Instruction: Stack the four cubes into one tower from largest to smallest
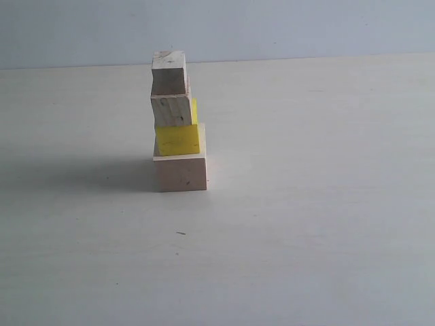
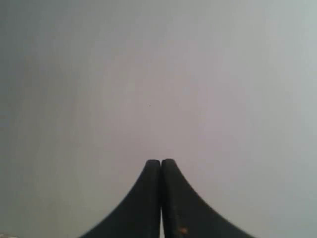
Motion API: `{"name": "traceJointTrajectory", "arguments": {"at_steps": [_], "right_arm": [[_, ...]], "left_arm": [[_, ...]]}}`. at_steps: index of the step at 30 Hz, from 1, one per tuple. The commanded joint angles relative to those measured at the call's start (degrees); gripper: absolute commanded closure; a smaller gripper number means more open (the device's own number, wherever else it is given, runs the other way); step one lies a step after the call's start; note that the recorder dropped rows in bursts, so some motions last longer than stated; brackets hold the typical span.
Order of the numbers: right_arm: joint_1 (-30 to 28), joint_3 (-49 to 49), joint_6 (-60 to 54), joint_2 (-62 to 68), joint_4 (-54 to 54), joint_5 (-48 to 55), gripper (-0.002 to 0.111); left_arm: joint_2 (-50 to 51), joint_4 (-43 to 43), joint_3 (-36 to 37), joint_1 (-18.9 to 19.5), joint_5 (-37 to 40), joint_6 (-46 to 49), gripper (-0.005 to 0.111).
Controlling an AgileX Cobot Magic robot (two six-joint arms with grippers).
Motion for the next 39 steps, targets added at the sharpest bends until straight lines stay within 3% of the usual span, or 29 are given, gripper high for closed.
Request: {"name": "traceJointTrajectory", "arguments": {"at_steps": [1,28,34,39], "right_arm": [[-0.1,0.2,0.2,-0.2,0.1,-0.1,0.108],[-0.1,0.5,0.3,-0.2,-0.7,2.1,0.108],[-4.1,7.7,0.3,-0.2,-1.4,1.2,0.108],[-8.9,19.9,6.5,-0.2,-1.4,-9.1,0.108]], "left_arm": [[-0.3,-0.1,0.2,-0.3,-0.2,-0.3,0.107],[-0.3,-0.1,0.2,-0.3,-0.2,-0.3,0.107],[-0.3,-0.1,0.2,-0.3,-0.2,-0.3,0.107],[-0.3,-0.1,0.2,-0.3,-0.2,-0.3,0.107]]}}
